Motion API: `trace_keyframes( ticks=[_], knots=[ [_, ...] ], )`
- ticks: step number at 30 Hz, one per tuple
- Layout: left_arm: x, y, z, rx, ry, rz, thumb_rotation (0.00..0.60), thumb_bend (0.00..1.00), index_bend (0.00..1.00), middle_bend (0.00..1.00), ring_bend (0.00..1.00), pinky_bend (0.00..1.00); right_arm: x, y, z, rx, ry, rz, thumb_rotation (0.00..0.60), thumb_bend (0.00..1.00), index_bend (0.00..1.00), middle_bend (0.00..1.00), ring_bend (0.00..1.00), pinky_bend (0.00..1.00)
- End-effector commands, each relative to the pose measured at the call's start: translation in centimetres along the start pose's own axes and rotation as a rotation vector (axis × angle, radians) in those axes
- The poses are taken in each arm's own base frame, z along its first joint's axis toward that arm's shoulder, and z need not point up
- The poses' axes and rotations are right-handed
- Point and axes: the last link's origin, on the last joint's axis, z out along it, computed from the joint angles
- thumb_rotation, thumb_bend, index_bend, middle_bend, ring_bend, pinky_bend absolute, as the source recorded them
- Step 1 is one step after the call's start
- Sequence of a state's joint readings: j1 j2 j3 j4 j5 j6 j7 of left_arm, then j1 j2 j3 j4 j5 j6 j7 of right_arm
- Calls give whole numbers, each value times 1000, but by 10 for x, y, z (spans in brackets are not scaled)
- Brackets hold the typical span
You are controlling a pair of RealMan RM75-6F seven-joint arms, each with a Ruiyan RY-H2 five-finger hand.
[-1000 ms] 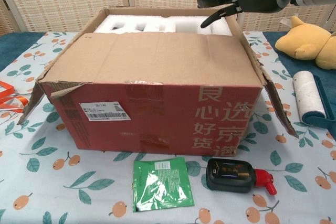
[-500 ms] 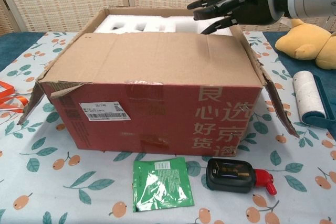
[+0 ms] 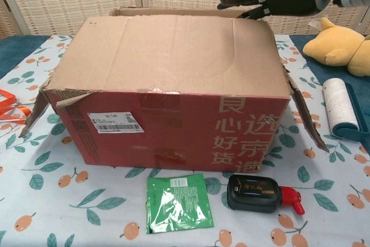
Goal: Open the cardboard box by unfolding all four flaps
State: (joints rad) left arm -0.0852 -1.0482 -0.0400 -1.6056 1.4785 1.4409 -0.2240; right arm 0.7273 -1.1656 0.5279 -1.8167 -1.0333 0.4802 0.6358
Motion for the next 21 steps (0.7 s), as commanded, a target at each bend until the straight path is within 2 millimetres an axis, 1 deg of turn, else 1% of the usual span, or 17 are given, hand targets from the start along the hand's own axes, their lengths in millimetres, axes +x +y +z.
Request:
trace_keyframes(
  ticks=[1, 4, 8, 11, 15, 17, 21],
  knots=[
    [-1, 1, 1, -1, -1, 3, 600, 347, 0, 0, 0, 0, 2, -15, -15, 37, 7, 23, 600, 509, 0, 0, 0, 389],
    [-2, 0, 2, 3, -10, 13, 600, 348, 0, 0, 0, 0, -3, -27, -31, 77, 2, 57, 600, 509, 0, 0, 0, 392],
    [-4, -1, 4, 18, -19, 25, 600, 348, 0, 0, 0, 0, -11, -40, -57, 129, -2, 36, 600, 509, 0, 0, 0, 392],
    [-6, 2, 5, 10, -16, 42, 600, 348, 0, 0, 0, 0, -18, -50, -82, 158, -8, 20, 600, 509, 0, 0, 0, 392],
    [-9, 4, 4, 8, -23, 58, 600, 347, 0, 0, 0, 0, -29, -58, -113, 176, -11, -3, 600, 509, 0, 0, 0, 392],
    [-10, 6, 4, 7, -21, 68, 600, 347, 0, 0, 0, 0, -35, -58, -128, 175, -18, -12, 600, 509, 0, 0, 0, 392],
    [-13, 9, 3, 6, -20, 82, 600, 347, 0, 0, 0, 0, -42, -45, -151, 172, -49, -48, 600, 509, 0, 0, 0, 392]
  ],
)
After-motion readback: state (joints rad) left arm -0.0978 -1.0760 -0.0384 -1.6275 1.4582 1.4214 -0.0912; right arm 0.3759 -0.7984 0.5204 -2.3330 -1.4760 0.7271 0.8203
